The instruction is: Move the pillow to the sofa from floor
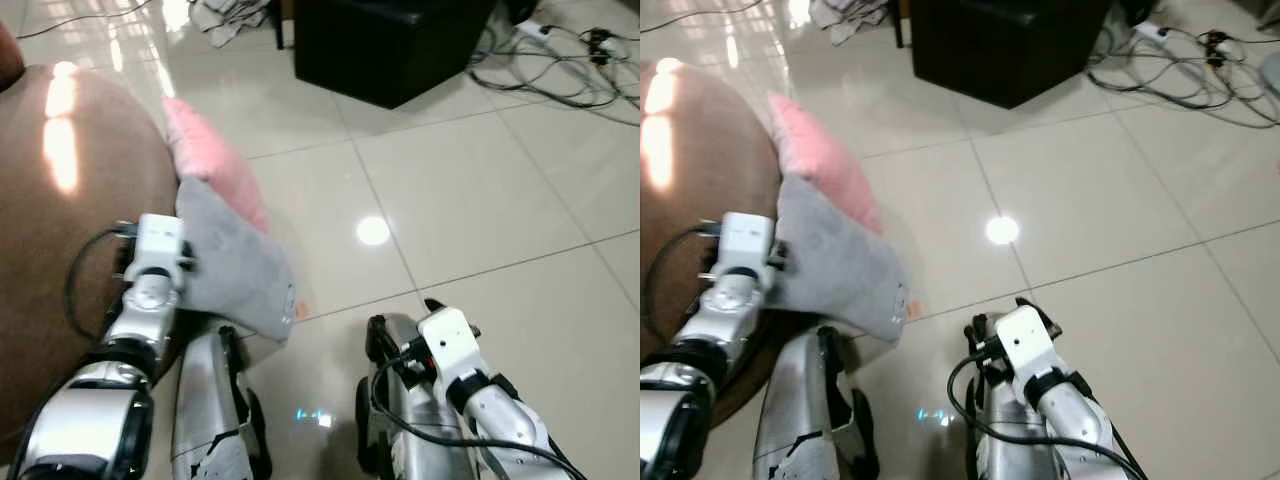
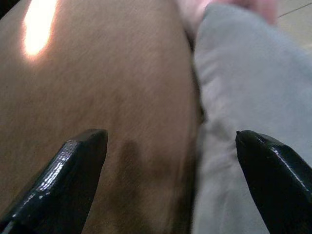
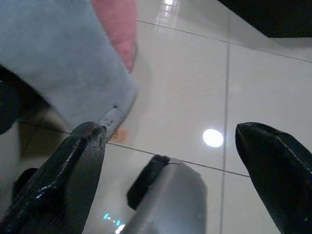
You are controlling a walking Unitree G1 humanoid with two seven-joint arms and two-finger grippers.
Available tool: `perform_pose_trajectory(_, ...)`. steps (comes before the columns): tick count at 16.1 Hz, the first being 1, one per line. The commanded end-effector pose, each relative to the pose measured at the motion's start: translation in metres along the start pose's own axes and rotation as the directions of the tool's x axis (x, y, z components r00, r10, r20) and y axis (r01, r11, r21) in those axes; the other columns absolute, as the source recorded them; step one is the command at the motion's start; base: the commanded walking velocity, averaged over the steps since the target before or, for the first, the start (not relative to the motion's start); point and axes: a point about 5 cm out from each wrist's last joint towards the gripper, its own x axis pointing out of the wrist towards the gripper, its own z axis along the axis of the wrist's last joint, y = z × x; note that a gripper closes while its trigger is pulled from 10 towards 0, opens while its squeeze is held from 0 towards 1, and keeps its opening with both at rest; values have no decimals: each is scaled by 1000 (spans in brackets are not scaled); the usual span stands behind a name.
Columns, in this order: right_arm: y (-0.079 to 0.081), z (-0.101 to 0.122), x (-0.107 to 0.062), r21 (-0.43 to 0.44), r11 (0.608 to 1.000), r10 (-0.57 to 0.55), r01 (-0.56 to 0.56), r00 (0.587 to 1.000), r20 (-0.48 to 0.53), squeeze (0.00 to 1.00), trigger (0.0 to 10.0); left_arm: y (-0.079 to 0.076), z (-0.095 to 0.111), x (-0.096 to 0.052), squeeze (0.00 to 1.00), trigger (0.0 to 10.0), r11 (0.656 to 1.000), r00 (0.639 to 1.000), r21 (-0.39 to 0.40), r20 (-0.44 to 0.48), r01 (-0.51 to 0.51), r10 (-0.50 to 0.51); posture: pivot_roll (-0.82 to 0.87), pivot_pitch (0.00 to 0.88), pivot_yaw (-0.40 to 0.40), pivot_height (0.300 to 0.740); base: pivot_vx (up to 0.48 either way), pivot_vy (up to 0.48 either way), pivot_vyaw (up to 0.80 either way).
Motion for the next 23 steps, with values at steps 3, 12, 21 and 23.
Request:
perform_pose_trajectory(3,19,3,-8,7,990,144,-144,990,-6,0,10000,-10,-13,-5,0,10000,999,998,14,-37,46,-45,-204,343,-30,522,0,0,0)
perform_pose_trajectory(12,15,19,-28,-17,975,223,-223,975,-22,0,10000,-17,-40,-15,0,10000,994,990,72,-122,80,-71,-328,380,-123,522,0,0,0)
perform_pose_trajectory(21,14,22,-31,11,962,274,-274,961,-25,0,10000,-25,-46,-18,0,0,971,956,-21,-167,240,-240,-312,384,-129,522,0,0,0)
perform_pose_trajectory(23,13,22,-31,12,962,274,-273,962,-26,0,10000,-28,-43,-18,0,0,965,953,-34,-157,258,-260,-311,382,-127,522,0,0,0)
